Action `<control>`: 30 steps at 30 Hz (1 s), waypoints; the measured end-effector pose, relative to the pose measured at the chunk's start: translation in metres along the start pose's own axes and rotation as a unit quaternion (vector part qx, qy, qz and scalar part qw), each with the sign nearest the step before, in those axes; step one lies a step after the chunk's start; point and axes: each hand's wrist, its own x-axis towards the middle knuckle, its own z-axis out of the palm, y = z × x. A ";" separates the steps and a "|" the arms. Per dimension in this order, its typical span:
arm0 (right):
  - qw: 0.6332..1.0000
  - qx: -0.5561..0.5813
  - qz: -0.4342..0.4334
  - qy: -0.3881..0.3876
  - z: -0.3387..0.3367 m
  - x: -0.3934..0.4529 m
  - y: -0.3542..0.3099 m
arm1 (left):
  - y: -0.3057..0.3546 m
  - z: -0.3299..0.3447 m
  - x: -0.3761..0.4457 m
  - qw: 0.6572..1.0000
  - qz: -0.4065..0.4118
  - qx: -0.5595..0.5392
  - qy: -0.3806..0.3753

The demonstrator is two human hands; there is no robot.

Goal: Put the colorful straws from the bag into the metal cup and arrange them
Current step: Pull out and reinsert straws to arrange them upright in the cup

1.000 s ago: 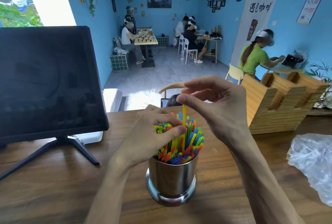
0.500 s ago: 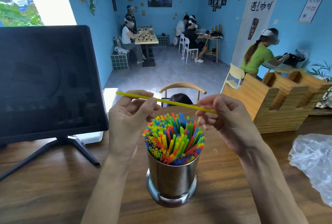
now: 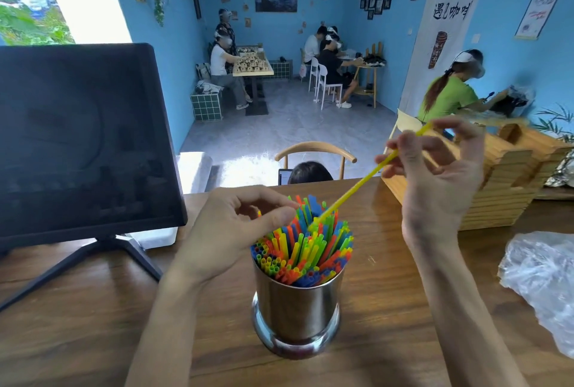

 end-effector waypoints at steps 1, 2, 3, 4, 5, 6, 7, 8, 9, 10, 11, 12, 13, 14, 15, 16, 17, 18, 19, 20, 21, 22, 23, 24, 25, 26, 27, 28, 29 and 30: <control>0.999 -0.024 0.002 -0.034 0.002 -0.005 0.004 | 0.000 0.000 0.001 1.000 0.000 0.006 0.009; 0.996 -0.049 0.011 -0.072 0.004 -0.010 0.008 | 0.000 0.000 0.001 1.000 0.000 0.009 0.020; 0.989 -0.083 0.022 -0.116 0.006 -0.016 0.012 | 0.000 0.000 0.001 0.999 -0.001 0.011 0.030; 0.977 -0.135 0.027 -0.164 0.006 -0.021 0.017 | 0.000 0.000 0.001 0.999 -0.003 0.017 0.035; 0.958 -0.193 0.026 -0.211 0.005 -0.025 0.022 | 0.000 -0.001 0.001 0.999 -0.004 0.031 0.034; 0.934 -0.249 0.023 -0.256 0.004 -0.029 0.027 | 0.000 -0.002 0.000 0.998 -0.002 0.053 0.026; 0.913 -0.282 0.029 -0.293 0.002 -0.031 0.032 | 0.000 -0.004 -0.001 0.997 0.006 0.075 0.009; 0.903 -0.291 0.043 -0.313 0.000 -0.032 0.035 | 0.001 -0.005 -0.003 0.995 0.020 0.093 -0.017; 0.904 -0.284 0.057 -0.315 0.000 -0.033 0.035 | 0.002 -0.006 -0.006 0.992 0.038 0.107 -0.048; 0.910 -0.271 0.065 -0.308 -0.001 -0.033 0.035 | 0.004 -0.006 -0.009 0.988 0.052 0.123 -0.080; 0.916 -0.260 0.069 -0.297 -0.002 -0.033 0.035 | 0.006 -0.005 -0.011 0.981 0.061 0.147 -0.107; 0.921 -0.252 0.073 -0.288 -0.002 -0.033 0.035 | 0.008 -0.002 -0.012 0.974 0.064 0.177 -0.125; 0.923 -0.247 0.077 -0.284 -0.001 -0.033 0.034 | 0.009 0.000 -0.012 0.968 0.063 0.202 -0.137; 0.923 -0.246 0.081 -0.285 -0.001 -0.033 0.034 | 0.009 0.002 -0.011 0.964 0.061 0.217 -0.143; 0.922 -0.248 0.083 -0.287 -0.001 -0.033 0.033 | 0.010 0.004 -0.010 0.961 0.060 0.226 -0.146; 0.920 -0.252 0.085 -0.289 0.000 -0.033 0.032 | 0.010 0.006 -0.009 0.960 0.061 0.232 -0.145; 0.919 -0.253 0.087 -0.290 0.000 -0.034 0.032 | 0.011 0.007 -0.008 0.959 0.063 0.237 -0.143; 0.918 -0.253 0.090 -0.292 0.000 -0.034 0.032 | 0.012 0.007 -0.008 0.958 0.063 0.240 -0.142; 0.918 -0.252 0.093 -0.293 0.000 -0.035 0.032 | 0.012 0.008 -0.008 0.958 0.060 0.241 -0.142; 0.918 -0.249 0.096 -0.294 0.000 -0.035 0.032 | 0.013 0.008 -0.009 0.958 0.057 0.241 -0.142; 0.918 -0.247 0.099 -0.294 0.000 -0.035 0.032 | 0.013 0.008 -0.010 0.958 0.056 0.241 -0.143; 0.918 -0.246 0.101 -0.294 0.000 -0.035 0.032 | 0.013 0.008 -0.010 0.958 0.056 0.242 -0.143; 0.918 -0.246 0.104 -0.294 0.000 -0.035 0.031 | 0.013 0.008 -0.011 0.957 0.055 0.244 -0.143; 0.917 -0.246 0.107 -0.295 0.000 -0.036 0.031 | 0.014 0.008 -0.011 0.957 0.054 0.246 -0.144; 0.917 -0.244 0.109 -0.297 0.000 -0.036 0.030 | 0.015 0.008 -0.011 0.957 0.052 0.247 -0.146; 0.916 -0.243 0.110 -0.299 0.000 -0.036 0.030 | 0.016 0.009 -0.012 0.956 0.050 0.249 -0.150; 0.915 -0.242 0.112 -0.302 0.001 -0.037 0.030 | 0.016 0.009 -0.012 0.954 0.049 0.253 -0.155; 0.914 -0.242 0.115 -0.305 0.001 -0.037 0.030 | 0.017 0.010 -0.012 0.952 0.048 0.258 -0.159; 0.913 -0.242 0.117 -0.307 0.001 -0.038 0.030 | 0.018 0.010 -0.013 0.950 0.048 0.263 -0.161; 0.912 -0.243 0.120 -0.308 0.001 -0.038 0.029 | 0.019 0.010 -0.013 0.949 0.048 0.265 -0.163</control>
